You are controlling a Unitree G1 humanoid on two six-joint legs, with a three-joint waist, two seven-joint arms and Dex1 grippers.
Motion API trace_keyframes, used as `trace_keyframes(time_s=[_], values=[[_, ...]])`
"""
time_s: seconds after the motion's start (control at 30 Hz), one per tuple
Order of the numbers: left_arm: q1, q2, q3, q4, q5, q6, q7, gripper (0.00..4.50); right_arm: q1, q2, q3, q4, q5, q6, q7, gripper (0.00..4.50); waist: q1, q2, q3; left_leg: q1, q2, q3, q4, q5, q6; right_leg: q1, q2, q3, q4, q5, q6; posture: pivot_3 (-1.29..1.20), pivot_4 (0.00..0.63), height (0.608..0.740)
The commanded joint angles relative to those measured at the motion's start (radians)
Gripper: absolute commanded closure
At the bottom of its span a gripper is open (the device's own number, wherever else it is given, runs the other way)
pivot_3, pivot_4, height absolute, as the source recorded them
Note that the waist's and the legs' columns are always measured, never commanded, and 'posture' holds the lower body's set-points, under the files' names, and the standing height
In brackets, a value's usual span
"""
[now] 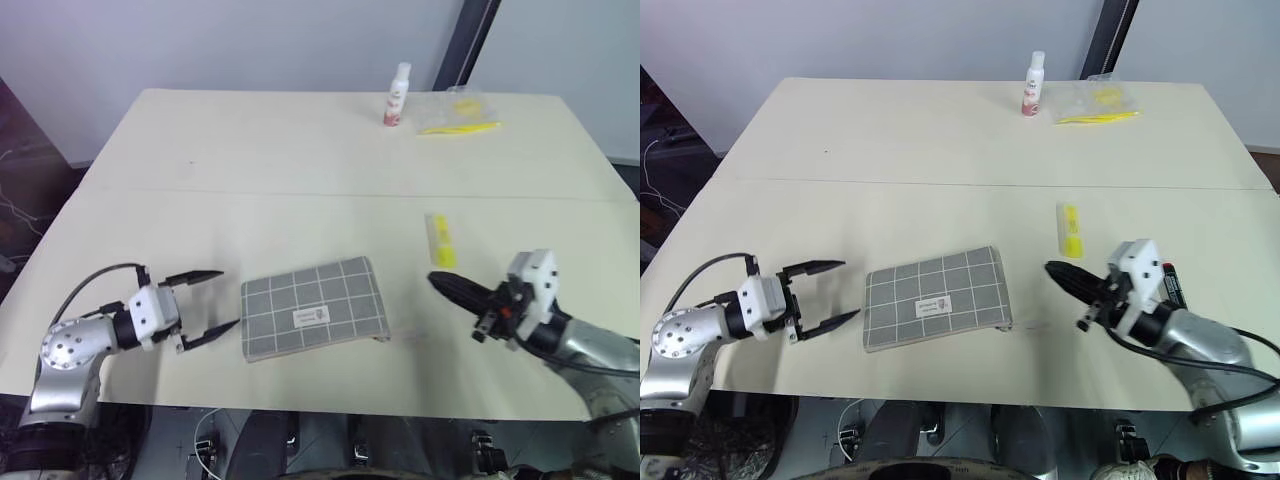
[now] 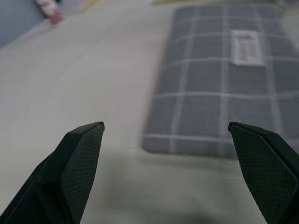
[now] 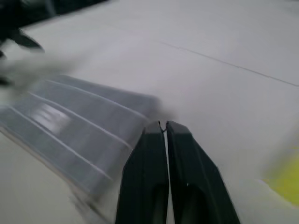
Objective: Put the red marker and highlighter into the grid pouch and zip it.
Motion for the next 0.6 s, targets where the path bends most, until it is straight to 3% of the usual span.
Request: trace_keyframes(time_s=[0.03,0.37,0.6], values=[[-0.016,-0.010,-0.048,-0.026,0.060,-0.151,-0.008,0.00,-0.004,0.010,0.116,0.009,-0.069,-0.040,0.008,4.48,0.008,-0.001,0.000,0.000,0.000,0.000,0.000,-0.001,-0.002,-0.003,0.000,0.000,-0.001,0.000,0.000,0.00,0.150,0.740],[-0.086,0.000,-0.155,0.105,0.162,-0.403,0.016,0.00,-0.231,0.032,0.425,0.311,-0.294,-0.206,0.140,4.48,-0.005,-0.002,0.000,0.000,0.002,0.018,-0.001,-0.001,0.003,-0.008,-0.012,-0.004,0.000,0.010,0.006,0.00,0.150,0.740],[-0.090,0.025,-0.195,0.150,0.192,-0.493,0.055,0.00,-0.262,0.017,0.518,0.438,-0.451,-0.299,0.139,4.48,-0.008,-0.003,-0.002,0.002,0.002,0.019,0.001,-0.002,0.004,-0.008,-0.013,-0.005,0.000,0.012,0.010,0.00,0.150,0.740]])
